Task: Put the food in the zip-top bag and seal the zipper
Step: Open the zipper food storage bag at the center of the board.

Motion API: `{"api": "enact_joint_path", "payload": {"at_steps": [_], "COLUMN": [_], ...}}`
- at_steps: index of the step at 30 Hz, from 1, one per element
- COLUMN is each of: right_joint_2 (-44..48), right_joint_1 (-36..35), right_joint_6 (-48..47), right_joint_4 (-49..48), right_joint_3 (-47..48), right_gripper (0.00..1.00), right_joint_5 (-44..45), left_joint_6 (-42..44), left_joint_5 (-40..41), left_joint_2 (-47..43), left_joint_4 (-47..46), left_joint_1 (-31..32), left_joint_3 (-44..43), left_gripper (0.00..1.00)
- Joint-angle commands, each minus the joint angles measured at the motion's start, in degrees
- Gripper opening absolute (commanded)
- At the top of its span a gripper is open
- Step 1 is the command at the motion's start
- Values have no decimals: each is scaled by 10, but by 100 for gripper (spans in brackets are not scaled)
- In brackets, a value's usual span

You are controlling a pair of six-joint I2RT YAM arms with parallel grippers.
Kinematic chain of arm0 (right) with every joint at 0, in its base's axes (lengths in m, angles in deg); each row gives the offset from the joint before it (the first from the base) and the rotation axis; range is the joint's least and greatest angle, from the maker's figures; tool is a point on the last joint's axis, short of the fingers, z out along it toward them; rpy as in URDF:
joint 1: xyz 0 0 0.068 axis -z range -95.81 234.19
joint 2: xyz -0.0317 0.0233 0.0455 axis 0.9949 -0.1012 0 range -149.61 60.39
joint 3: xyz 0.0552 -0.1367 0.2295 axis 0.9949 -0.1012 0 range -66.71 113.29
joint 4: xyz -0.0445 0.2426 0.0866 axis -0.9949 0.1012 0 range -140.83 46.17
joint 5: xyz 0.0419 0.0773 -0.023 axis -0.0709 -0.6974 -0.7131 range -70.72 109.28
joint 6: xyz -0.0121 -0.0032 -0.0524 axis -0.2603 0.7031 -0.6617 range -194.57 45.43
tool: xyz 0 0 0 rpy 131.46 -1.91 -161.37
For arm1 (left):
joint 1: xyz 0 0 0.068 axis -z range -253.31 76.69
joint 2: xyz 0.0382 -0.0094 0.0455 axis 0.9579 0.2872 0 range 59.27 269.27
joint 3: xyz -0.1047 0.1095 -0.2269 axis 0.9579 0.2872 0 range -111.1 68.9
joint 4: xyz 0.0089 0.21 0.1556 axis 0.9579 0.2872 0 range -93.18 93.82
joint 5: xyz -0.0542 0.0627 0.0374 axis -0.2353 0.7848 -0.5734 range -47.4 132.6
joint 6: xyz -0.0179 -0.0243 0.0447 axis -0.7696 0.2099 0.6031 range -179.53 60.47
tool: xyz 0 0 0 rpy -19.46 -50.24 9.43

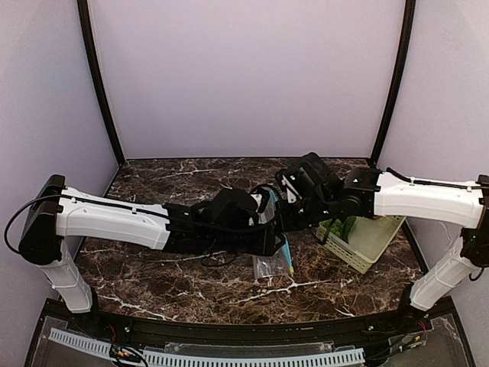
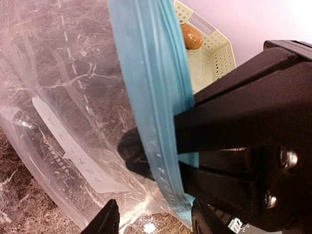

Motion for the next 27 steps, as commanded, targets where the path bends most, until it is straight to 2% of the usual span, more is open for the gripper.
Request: {"api": "enact_joint_path", "payload": {"at_steps": [1,4,11,20,27], "right_joint_2": [0,2,13,13,13], "right_joint_1": [-4,-4,-4,-5,-8], "right_joint_6": [7,9,11,12,14], "right_joint_4": [-9,-8,-9,-11,-13], "right_joint_3": [8,6,-3,-12,-13], "right_gripper": [0,0,0,0,0], "right_joint_5": [7,7,4,-12,-13], "left_joint_6": [-11,-10,-23,-30,-30], "left_joint_5": [-1,9,52,97,115], "left_joint_2": [-1,-2,-6,-1,9], "left_joint_4": [-18,-10,24,40,32], "left_joint_1": [4,4,4,4,0], "left_joint_3": [14,14,17,0,-19], "left_gripper": [51,49,31,25,28]}}
